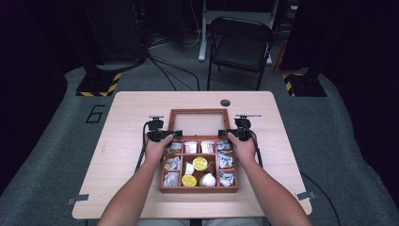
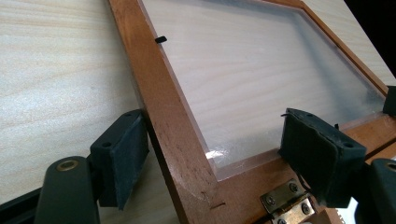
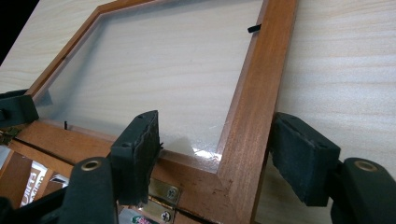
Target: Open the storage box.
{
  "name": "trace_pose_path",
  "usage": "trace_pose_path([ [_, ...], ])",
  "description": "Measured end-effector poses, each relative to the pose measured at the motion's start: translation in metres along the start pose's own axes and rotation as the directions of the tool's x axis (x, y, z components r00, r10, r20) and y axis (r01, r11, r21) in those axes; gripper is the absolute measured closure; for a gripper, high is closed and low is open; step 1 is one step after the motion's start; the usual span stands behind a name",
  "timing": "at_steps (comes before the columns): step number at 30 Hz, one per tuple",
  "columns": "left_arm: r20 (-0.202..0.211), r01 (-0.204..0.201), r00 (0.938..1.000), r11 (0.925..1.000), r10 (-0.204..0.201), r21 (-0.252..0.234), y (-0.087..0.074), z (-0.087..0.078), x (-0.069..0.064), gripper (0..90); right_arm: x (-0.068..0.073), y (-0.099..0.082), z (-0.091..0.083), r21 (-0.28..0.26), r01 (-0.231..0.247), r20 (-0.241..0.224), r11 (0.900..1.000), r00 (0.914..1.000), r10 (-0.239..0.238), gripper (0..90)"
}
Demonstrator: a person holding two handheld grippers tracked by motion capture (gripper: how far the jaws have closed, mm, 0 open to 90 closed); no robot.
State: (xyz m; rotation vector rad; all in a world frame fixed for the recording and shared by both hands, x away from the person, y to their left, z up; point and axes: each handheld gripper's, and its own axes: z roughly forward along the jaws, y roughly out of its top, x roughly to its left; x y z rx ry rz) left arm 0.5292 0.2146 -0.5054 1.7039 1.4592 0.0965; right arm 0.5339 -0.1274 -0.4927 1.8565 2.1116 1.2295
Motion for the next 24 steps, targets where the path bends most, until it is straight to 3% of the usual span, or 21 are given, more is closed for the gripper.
trace_pose_path([
  [1, -0.003, 0.002, 1.0000, 1.0000, -0.002, 0.003, 0.000, -0.001, 0.000, 24.3, 0.001, -0.001, -0.001, 0.006, -0.021, -0.004, 0.9998, 0.9998, 0.021, 33.7],
  [5, -0.034, -0.015, 0.9993, 0.9999, 0.015, -0.004, 0.002, -0.010, 0.002, 28.7, -0.004, -0.002, -0.007, -0.031, -0.016, -0.013, 0.9994, 0.9998, 0.015, 36.4],
  [9, -0.015, -0.003, 0.9999, 0.9999, 0.003, -0.017, 0.005, -0.022, 0.002, 29.0, -0.003, -0.002, -0.019, -0.037, -0.037, -0.027, 0.9986, 0.9990, 0.036, 36.0],
  [16, 0.003, -0.034, 0.9994, 0.9987, 0.035, -0.038, 0.008, -0.038, -0.006, 29.5, 0.015, -0.003, -0.039, -0.066, 0.065, -0.068, 0.9958, 0.9953, -0.069, 33.5],
  [24, -0.009, -0.135, 0.9908, 0.9907, 0.135, -0.020, 0.006, -0.053, -0.017, 29.8, 0.036, -0.011, -0.051, -0.050, 0.171, -0.077, 0.9841, 0.9817, -0.174, 28.4],
])
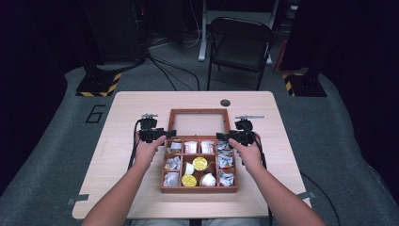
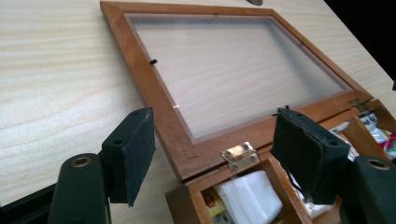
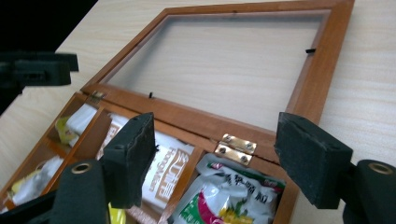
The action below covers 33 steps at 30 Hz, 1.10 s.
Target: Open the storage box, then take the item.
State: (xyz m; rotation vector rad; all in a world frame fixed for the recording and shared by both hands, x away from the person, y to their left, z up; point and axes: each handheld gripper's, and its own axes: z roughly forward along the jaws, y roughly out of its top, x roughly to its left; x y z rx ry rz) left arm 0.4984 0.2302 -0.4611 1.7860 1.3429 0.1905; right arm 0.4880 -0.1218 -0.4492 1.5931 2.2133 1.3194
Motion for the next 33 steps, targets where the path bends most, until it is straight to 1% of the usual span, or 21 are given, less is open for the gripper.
trace_pose_path([
  [2, 0.004, -0.012, 0.9999, 0.9998, 0.012, -0.013, 0.000, -0.006, -0.003, 29.8, 0.005, -0.001, -0.004, -0.004, 0.037, 0.004, 0.9993, 0.9993, -0.037, 28.7],
  [5, 0.008, -0.027, 0.9996, 0.9993, 0.027, -0.026, 0.000, -0.014, -0.007, 29.7, 0.013, -0.001, -0.008, -0.015, 0.078, -0.019, 0.9969, 0.9968, -0.078, 32.9],
  [8, 0.007, -0.027, 0.9996, 0.9993, 0.027, -0.026, 0.000, -0.017, -0.009, 29.8, 0.023, -0.004, -0.011, -0.007, 0.131, -0.016, 0.9913, 0.9912, -0.131, 34.0],
  [9, 0.013, -0.019, 0.9997, 0.9995, 0.019, -0.024, 0.000, -0.018, -0.009, 29.8, 0.025, -0.005, -0.011, -0.006, 0.142, -0.017, 0.9899, 0.9898, -0.142, 34.1],
  [10, 0.014, -0.015, 0.9998, 0.9996, 0.015, -0.022, -0.001, -0.019, -0.009, 29.9, 0.029, -0.006, -0.011, -0.002, 0.159, -0.028, 0.9873, 0.9869, -0.159, 34.2],
  [11, 0.014, -0.015, 0.9998, 0.9996, 0.015, -0.022, -0.001, -0.019, -0.009, 30.0, 0.029, -0.006, -0.011, -0.002, 0.159, -0.028, 0.9873, 0.9869, -0.159, 34.2],
  [13, 0.009, -0.020, 0.9997, 0.9994, 0.020, -0.030, -0.002, -0.020, -0.009, 30.4, 0.034, -0.008, -0.012, -0.002, 0.178, -0.033, 0.9840, 0.9835, -0.178, 34.7],
  [14, 0.013, -0.020, 0.9997, 0.9994, 0.020, -0.028, -0.003, -0.021, -0.010, 31.0, 0.038, -0.010, -0.013, -0.007, 0.195, -0.040, 0.9808, 0.9800, -0.195, 35.7],
  [16, 0.028, -0.011, 0.9996, 0.9994, 0.012, -0.032, -0.007, -0.023, -0.008, 31.7, 0.042, -0.014, -0.013, -0.004, 0.196, -0.055, 0.9806, 0.9791, -0.196, 36.9],
  [18, 0.026, -0.010, 0.9996, 0.9994, 0.011, -0.032, -0.008, -0.024, -0.007, 31.9, 0.044, -0.016, -0.013, 0.003, 0.195, -0.061, 0.9807, 0.9790, -0.195, 37.5],
  [20, 0.027, -0.004, 0.9996, 0.9996, 0.004, -0.028, -0.012, -0.026, -0.005, 32.0, 0.049, -0.022, -0.011, 0.010, 0.229, -0.068, 0.9733, 0.9712, -0.228, 38.8],
  [23, 0.028, -0.002, 0.9996, 0.9993, 0.003, -0.038, -0.013, -0.028, -0.005, 32.0, 0.053, -0.026, -0.010, 0.022, 0.236, -0.079, 0.9714, 0.9690, -0.234, 39.0],
  [24, 0.033, 0.002, 0.9994, 0.9989, -0.001, -0.047, -0.013, -0.030, -0.006, 32.0, 0.056, -0.030, -0.009, 0.020, 0.252, -0.084, 0.9676, 0.9648, -0.249, 39.2],
  [26, 0.034, -0.003, 0.9994, 0.9987, 0.005, -0.052, -0.014, -0.031, -0.008, 32.0, 0.059, -0.034, -0.008, 0.021, 0.264, -0.087, 0.9642, 0.9613, -0.262, 39.2],
  [27, 0.034, -0.003, 0.9994, 0.9987, 0.005, -0.052, -0.014, -0.031, -0.008, 32.0, 0.059, -0.034, -0.008, 0.021, 0.264, -0.087, 0.9642, 0.9613, -0.262, 39.2],
  [28, 0.031, -0.018, 0.9993, 0.9982, 0.019, -0.057, -0.014, -0.033, -0.009, 32.0, 0.062, -0.039, -0.007, 0.033, 0.258, -0.092, 0.9657, 0.9628, -0.254, 39.2],
  [29, 0.031, -0.018, 0.9993, 0.9982, 0.019, -0.057, -0.014, -0.033, -0.009, 32.0, 0.063, -0.041, -0.007, 0.043, 0.259, -0.094, 0.9650, 0.9626, -0.254, 39.1],
  [30, 0.022, -0.028, 0.9993, 0.9977, 0.030, -0.062, -0.014, -0.034, -0.010, 32.0, 0.063, -0.043, -0.005, 0.039, 0.274, -0.096, 0.9610, 0.9583, -0.269, 39.1],
  [31, 0.022, -0.028, 0.9993, 0.9977, 0.030, -0.062, -0.014, -0.034, -0.010, 32.0, 0.063, -0.043, -0.005, 0.039, 0.274, -0.096, 0.9610, 0.9583, -0.269, 39.1],
  [32, 0.023, -0.022, 0.9995, 0.9977, 0.023, -0.064, -0.014, -0.035, -0.010, 32.0, 0.064, -0.046, -0.004, 0.052, 0.260, -0.100, 0.9641, 0.9619, -0.254, 39.1],
  [33, 0.021, -0.020, 0.9995, 0.9975, 0.022, -0.067, -0.014, -0.035, -0.010, 32.0, 0.065, -0.049, -0.003, 0.055, 0.260, -0.106, 0.9641, 0.9616, -0.253, 39.1],
])
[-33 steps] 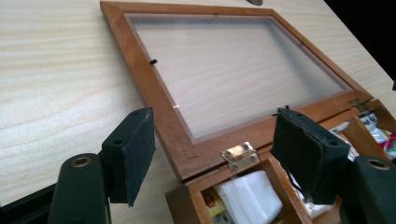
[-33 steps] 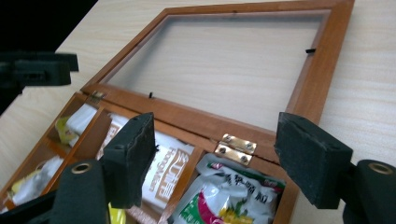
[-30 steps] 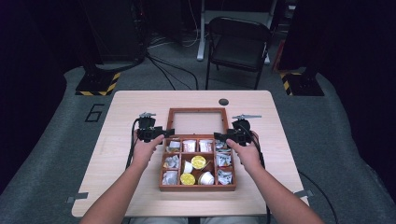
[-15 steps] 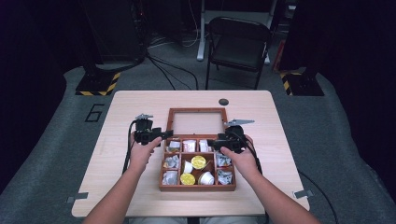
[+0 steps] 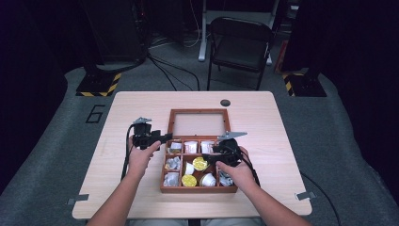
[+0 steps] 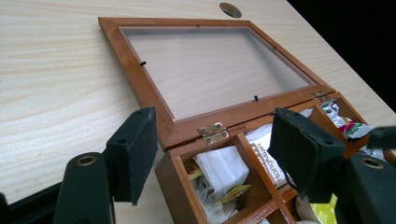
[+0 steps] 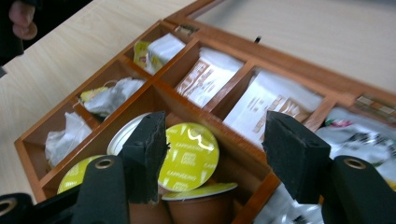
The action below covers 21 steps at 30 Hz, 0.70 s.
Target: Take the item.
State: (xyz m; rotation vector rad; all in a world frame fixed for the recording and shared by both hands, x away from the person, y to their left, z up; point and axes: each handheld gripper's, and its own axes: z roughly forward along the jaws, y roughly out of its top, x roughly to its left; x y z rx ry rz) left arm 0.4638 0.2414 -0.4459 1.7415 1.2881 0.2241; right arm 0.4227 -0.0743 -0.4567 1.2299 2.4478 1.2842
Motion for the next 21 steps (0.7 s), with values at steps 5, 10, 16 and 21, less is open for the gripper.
trace_pose_path([
  [5, -0.004, 0.014, 0.9999, 0.9999, -0.014, 0.002, -0.001, 0.000, 0.003, 32.0, 0.007, -0.008, 0.004, 0.015, 0.018, -0.002, 0.9997, 0.9998, -0.018, 39.1],
  [10, -0.007, 0.017, 0.9998, 0.9999, -0.017, -0.001, -0.002, 0.002, 0.004, 32.0, 0.011, -0.010, 0.006, 0.021, 0.025, -0.008, 0.9995, 0.9997, -0.025, 39.1],
  [16, -0.005, 0.012, 0.9999, 0.9999, -0.012, 0.006, -0.003, 0.002, 0.004, 32.0, 0.015, -0.016, 0.013, 0.045, 0.040, -0.013, 0.9982, 0.9991, -0.040, 39.6],
  [21, 0.002, 0.010, 1.0000, 0.9999, -0.010, 0.004, -0.003, 0.001, 0.004, 32.2, 0.016, -0.017, 0.021, 0.074, 0.038, -0.012, 0.9966, 0.9993, -0.037, 39.7],
])
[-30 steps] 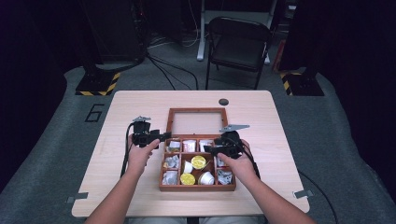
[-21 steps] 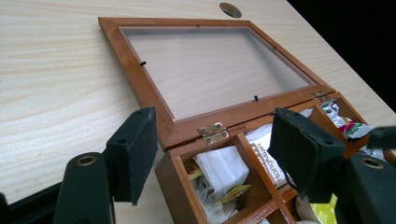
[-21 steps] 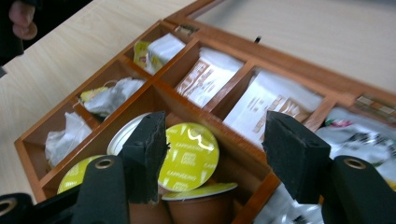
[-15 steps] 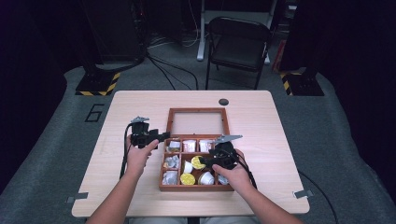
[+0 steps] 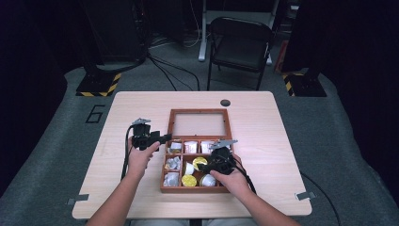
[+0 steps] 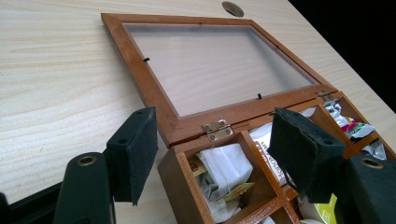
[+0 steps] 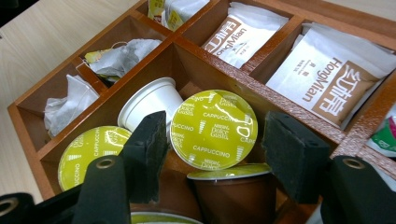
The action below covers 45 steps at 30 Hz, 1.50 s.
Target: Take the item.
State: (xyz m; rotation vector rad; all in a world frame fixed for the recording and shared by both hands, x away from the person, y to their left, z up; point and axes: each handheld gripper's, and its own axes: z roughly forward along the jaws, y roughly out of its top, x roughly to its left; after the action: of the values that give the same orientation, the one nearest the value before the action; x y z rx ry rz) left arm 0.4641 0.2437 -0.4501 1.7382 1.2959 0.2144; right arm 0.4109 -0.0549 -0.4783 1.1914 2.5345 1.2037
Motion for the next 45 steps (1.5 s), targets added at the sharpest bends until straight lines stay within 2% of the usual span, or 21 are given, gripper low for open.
trace_pose_path([
  [21, -0.006, 0.011, 0.9999, 0.9997, -0.011, -0.020, 0.001, -0.008, 0.004, 32.5, -0.001, 0.006, 0.012, 0.058, 0.005, -0.009, 0.9983, 0.9999, -0.005, 39.5],
  [24, -0.005, 0.019, 0.9998, 0.9995, -0.019, -0.027, 0.001, -0.010, 0.005, 32.4, -0.001, 0.006, 0.014, 0.070, 0.024, -0.010, 0.9972, 0.9997, -0.024, 37.5],
  [31, -0.005, 0.022, 0.9997, 0.9993, -0.022, -0.031, 0.001, -0.010, 0.005, 32.5, 0.002, 0.008, 0.016, 0.095, 0.036, -0.007, 0.9948, 0.9994, -0.035, 35.6],
  [36, -0.006, 0.026, 0.9996, 0.9987, -0.027, -0.043, 0.002, -0.012, 0.005, 32.8, 0.003, 0.009, 0.022, 0.121, 0.080, 0.004, 0.9894, 0.9967, -0.082, 36.0],
  [39, -0.005, 0.028, 0.9996, 0.9986, -0.028, -0.046, 0.002, -0.012, 0.006, 32.8, 0.003, 0.010, 0.023, 0.126, 0.077, -0.001, 0.9890, 0.9970, -0.077, 36.1],
  [40, -0.006, 0.029, 0.9996, 0.9985, -0.029, -0.046, 0.002, -0.012, 0.006, 32.9, 0.005, 0.010, 0.022, 0.134, 0.049, 0.001, 0.9898, 0.9988, -0.049, 36.1],
  [41, -0.005, 0.030, 0.9995, 0.9986, -0.030, -0.043, 0.002, -0.012, 0.006, 32.9, 0.003, 0.010, 0.023, 0.126, 0.066, -0.006, 0.9898, 0.9978, -0.066, 36.3],
  [45, -0.005, 0.027, 0.9996, 0.9988, -0.027, -0.042, 0.002, -0.012, 0.006, 32.9, 0.003, 0.010, 0.023, 0.130, 0.064, -0.012, 0.9894, 0.9979, -0.063, 36.5],
])
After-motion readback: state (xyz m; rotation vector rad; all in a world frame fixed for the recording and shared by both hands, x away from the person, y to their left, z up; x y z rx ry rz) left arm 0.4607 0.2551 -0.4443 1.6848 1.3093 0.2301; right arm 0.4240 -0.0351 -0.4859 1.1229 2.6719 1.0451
